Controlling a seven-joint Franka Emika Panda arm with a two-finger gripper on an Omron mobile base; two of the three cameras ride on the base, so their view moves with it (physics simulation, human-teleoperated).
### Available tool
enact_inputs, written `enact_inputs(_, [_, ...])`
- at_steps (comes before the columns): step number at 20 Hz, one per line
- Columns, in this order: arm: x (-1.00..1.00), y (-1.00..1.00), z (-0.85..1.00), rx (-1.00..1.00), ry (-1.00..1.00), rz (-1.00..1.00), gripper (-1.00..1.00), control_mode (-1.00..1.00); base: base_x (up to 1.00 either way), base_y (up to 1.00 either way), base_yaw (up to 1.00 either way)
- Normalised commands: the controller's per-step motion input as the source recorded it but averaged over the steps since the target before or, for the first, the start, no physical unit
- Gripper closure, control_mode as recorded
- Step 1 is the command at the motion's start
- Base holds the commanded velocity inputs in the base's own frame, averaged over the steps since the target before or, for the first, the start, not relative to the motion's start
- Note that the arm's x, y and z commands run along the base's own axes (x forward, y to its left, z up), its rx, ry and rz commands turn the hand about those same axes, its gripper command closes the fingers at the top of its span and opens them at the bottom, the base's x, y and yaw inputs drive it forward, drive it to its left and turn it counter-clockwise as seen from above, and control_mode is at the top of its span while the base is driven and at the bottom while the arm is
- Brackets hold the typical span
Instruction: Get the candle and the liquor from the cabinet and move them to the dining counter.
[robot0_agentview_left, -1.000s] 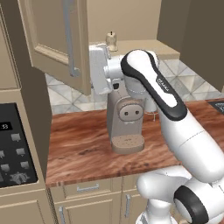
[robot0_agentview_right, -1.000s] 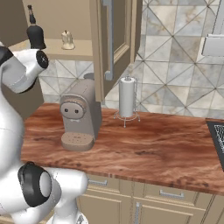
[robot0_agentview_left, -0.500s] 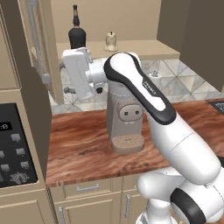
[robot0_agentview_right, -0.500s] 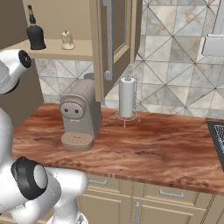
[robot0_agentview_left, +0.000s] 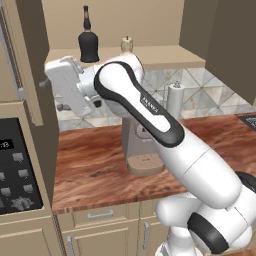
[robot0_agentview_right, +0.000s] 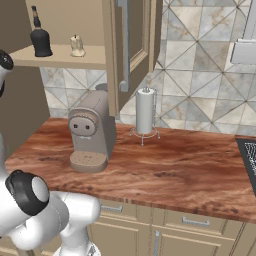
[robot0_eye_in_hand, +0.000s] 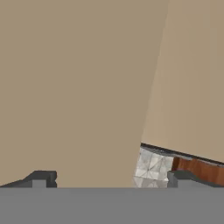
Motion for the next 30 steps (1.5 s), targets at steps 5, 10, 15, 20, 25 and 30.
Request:
enact_inputs(5, [-0.08,-0.01,-0.1,-0.2,-0.12,-0.01,-1.0,-1.0,0.0,0.0,0.0])
enact_inputs(10, [-0.36,-0.21,0.0,-0.3,-0.41,-0.05,-1.0,-1.0,0.0,0.0,0.0])
enact_inputs(15, [-0.26,-0.54,0.0,-0.26,-0.38,-0.05,-1.0,-1.0,0.0,0.0,0.0])
enact_inputs(20, [-0.1,-0.9,0.0,-0.14,-0.26,-0.07,-1.0,-1.0,0.0,0.0,0.0])
enact_inputs(25, [0.0,-1.0,0.0,-0.1,-0.21,-0.07,-1.0,-1.0,0.0,0.0,0.0])
enact_inputs(30, [0.0,-0.88,0.0,-0.09,-0.18,-0.13,-1.0,-1.0,0.0,0.0,0.0])
